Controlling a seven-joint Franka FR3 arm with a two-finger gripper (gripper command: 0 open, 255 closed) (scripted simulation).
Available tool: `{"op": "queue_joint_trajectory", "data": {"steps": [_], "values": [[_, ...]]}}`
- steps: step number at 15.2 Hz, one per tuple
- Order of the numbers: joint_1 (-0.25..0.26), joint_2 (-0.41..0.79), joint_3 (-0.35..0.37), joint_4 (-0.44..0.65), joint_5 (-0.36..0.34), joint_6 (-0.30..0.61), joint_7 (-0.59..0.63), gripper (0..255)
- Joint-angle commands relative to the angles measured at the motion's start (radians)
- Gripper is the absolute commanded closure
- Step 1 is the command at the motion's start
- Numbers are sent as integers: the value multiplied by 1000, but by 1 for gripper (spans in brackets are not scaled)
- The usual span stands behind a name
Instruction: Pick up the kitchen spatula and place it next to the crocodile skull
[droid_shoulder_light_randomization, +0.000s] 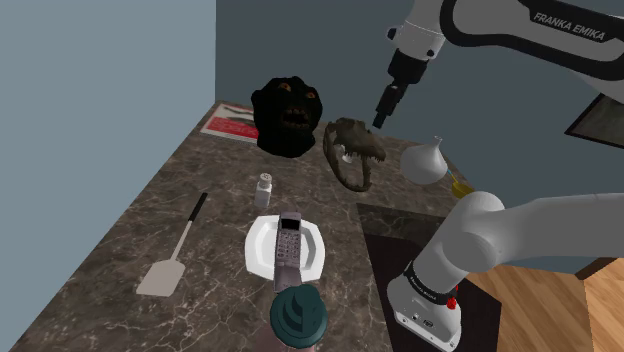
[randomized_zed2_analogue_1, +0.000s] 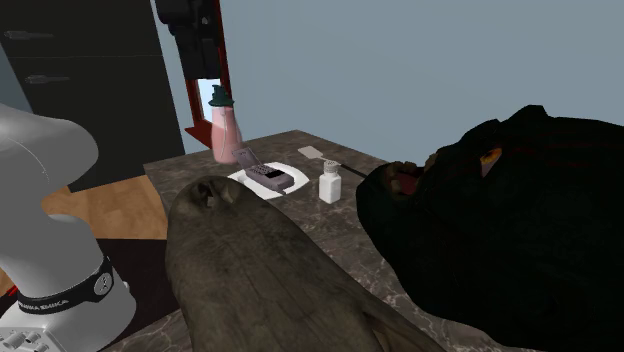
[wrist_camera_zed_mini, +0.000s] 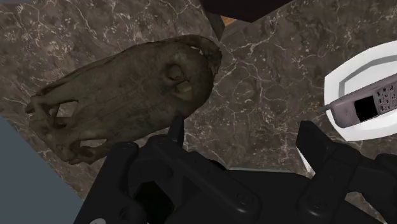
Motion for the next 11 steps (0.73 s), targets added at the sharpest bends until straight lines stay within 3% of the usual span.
{"op": "queue_joint_trajectory", "data": {"steps": [1,11], "values": [[0,0,0,0,0,0,0,0],[-2,13,261,-117,185,126,429,0]]}}
